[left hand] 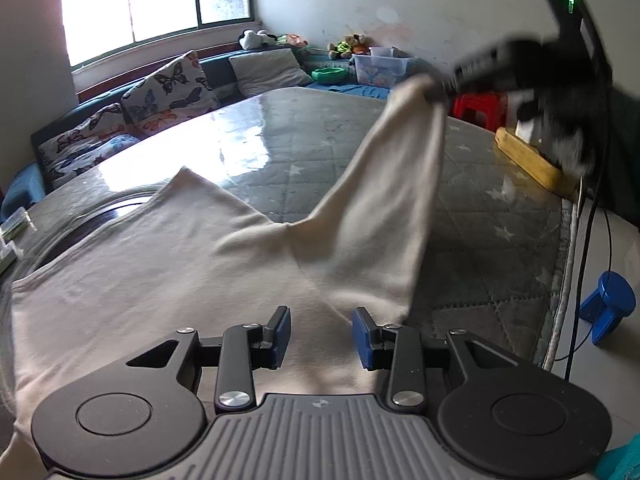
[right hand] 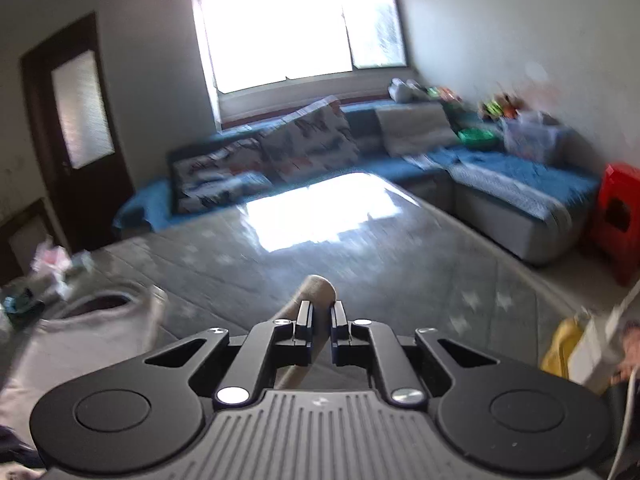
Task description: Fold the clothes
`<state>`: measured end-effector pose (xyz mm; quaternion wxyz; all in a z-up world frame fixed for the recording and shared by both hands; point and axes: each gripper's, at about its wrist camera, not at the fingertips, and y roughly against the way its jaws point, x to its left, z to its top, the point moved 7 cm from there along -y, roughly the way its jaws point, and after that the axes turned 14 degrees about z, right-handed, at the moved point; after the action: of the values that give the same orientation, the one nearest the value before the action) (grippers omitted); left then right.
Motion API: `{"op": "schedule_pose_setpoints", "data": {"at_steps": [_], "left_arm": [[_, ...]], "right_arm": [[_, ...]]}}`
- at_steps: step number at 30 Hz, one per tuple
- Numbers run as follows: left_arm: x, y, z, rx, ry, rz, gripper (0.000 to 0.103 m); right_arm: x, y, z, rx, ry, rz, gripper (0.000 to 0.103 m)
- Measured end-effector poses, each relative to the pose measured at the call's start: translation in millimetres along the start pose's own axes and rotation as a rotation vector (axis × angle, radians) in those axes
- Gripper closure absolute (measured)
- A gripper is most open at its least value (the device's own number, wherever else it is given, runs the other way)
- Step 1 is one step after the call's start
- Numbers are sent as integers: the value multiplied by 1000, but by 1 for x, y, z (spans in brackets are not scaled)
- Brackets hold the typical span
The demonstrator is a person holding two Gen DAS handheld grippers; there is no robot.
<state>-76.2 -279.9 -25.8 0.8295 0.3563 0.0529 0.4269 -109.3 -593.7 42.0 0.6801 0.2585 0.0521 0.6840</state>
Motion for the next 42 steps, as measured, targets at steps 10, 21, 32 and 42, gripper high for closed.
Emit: {"op": "schedule_pose_setpoints", "data": {"at_steps": [10, 21, 32, 42], "left_arm": [[48, 28, -9, -20, 105, 74, 64], [143, 74, -70, 32, 366, 270, 62], [170, 104, -104, 44, 472, 344, 61], [150, 103, -82, -19, 431, 279, 64]], "right_arm": [[110, 28, 54, -36, 184, 275, 96], [280, -11, 5, 166, 413, 628, 96], [335, -34, -105, 437, 523, 786, 88], [241, -48, -92, 487, 541, 524, 88]]}}
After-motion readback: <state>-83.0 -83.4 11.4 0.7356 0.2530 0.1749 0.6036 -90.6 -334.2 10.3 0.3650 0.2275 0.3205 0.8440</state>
